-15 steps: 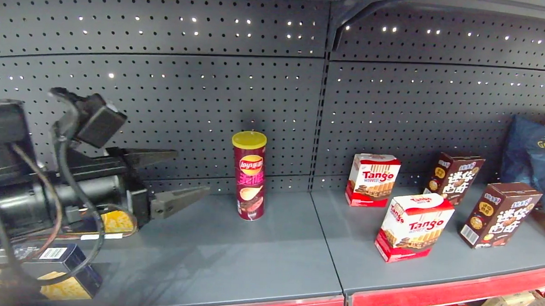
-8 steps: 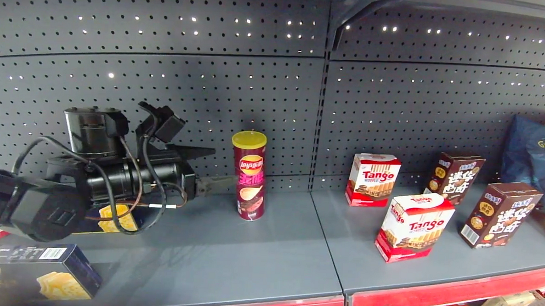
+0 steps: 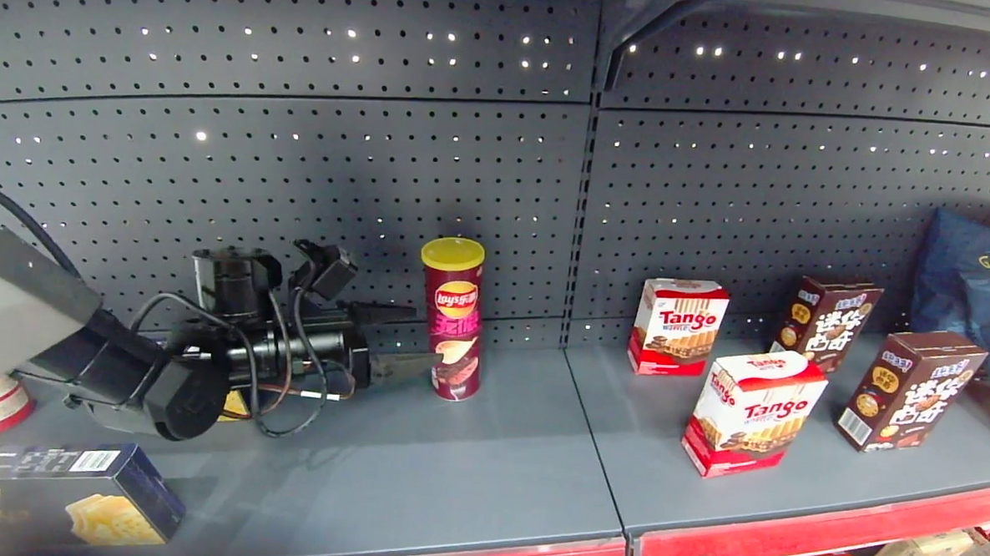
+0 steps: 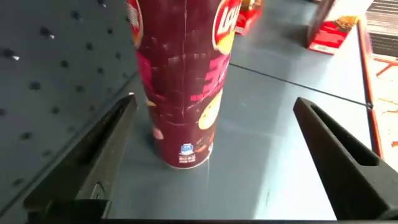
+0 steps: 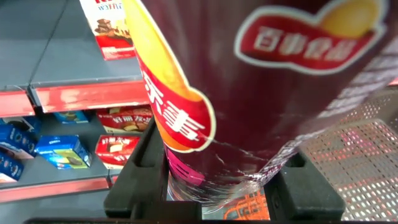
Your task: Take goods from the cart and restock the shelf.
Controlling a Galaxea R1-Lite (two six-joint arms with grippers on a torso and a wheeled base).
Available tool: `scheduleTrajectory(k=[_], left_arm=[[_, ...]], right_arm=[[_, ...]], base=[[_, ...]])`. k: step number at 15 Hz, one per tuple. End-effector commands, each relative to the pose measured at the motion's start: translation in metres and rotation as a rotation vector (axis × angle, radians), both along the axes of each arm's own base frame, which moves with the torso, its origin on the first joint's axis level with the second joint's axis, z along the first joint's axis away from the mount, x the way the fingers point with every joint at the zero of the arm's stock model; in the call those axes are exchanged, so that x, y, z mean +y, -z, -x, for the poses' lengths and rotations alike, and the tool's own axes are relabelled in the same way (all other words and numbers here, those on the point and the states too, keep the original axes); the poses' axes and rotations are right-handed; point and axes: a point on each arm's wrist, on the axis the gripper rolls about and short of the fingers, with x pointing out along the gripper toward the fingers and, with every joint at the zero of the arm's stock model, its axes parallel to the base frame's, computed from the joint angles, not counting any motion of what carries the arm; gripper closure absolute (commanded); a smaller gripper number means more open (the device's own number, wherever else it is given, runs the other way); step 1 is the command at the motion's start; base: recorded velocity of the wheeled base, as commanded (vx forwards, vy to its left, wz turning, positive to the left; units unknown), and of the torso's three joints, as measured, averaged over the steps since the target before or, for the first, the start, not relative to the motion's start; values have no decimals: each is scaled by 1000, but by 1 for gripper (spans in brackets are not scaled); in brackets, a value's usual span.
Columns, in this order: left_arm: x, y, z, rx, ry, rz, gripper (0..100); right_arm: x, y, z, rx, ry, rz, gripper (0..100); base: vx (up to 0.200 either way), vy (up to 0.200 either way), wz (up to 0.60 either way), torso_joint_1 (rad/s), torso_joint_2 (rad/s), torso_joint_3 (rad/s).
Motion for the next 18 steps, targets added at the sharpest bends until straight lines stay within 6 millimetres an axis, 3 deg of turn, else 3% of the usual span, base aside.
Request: scheduleTrajectory(k=[1, 4, 13, 18], left_arm=[[-2, 14, -10, 17, 15, 4, 0], [-5, 28, -27, -2, 66, 49, 0], [-11, 50, -49, -15, 106, 76, 0], [-28, 54, -61, -32, 142, 78, 0]], right_arm=[[0, 0, 0, 2, 4, 2, 100], [0, 0, 0, 2, 8, 3, 100], [-1, 0, 1, -6, 23, 5, 100], [-1, 0, 1, -6, 25, 5, 100]], base=[[0, 0, 0, 0, 0, 0], [0, 0, 0, 0, 0, 0], [0, 0, 0, 0, 0, 0], [0, 0, 0, 0, 0, 0]])
